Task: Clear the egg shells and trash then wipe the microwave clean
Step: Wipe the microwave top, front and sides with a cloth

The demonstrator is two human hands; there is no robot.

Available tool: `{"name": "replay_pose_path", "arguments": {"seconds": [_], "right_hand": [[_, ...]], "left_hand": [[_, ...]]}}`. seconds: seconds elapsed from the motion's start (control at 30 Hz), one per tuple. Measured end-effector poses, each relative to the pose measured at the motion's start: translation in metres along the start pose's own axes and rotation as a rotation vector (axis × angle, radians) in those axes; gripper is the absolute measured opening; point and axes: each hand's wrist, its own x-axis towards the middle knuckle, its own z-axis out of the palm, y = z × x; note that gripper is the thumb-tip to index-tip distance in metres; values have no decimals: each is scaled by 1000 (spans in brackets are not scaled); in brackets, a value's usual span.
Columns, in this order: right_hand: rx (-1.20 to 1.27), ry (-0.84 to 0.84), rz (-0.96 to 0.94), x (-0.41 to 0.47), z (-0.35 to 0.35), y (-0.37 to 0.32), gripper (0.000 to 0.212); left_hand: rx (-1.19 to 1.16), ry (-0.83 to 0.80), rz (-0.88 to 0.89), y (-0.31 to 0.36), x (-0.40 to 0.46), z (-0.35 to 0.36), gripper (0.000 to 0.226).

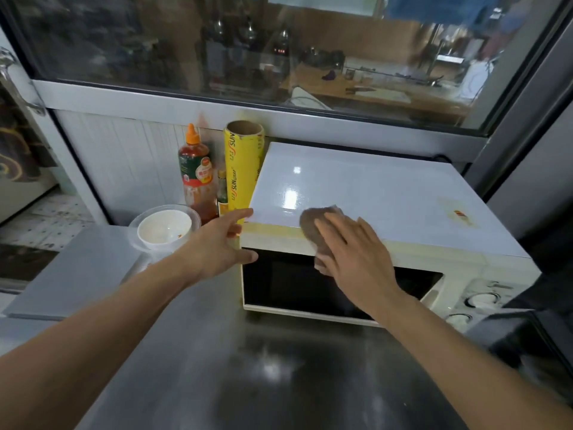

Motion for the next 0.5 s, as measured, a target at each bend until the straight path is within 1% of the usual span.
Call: {"name": "replay_pose_path", "arguments": {"seconds": [0.13, 0.23, 0.3, 0.4, 0.5], "right_hand": [[-43, -49, 177, -50, -15, 68, 53], [-14, -56, 295, -67, -18, 88, 49], [12, -20, 301, -60, -14, 77, 47], [5, 11, 218, -32, -8, 38, 44], [30, -18, 163, 6, -1, -4, 44]], "left_hand": [[157, 163, 26, 2, 0, 12, 69], [198, 221, 22, 1, -2, 17, 70], [237, 246, 24, 3, -3, 20, 72], [265, 269, 32, 7, -3, 21, 71], [271, 274, 21, 8, -2, 21, 69]]}}
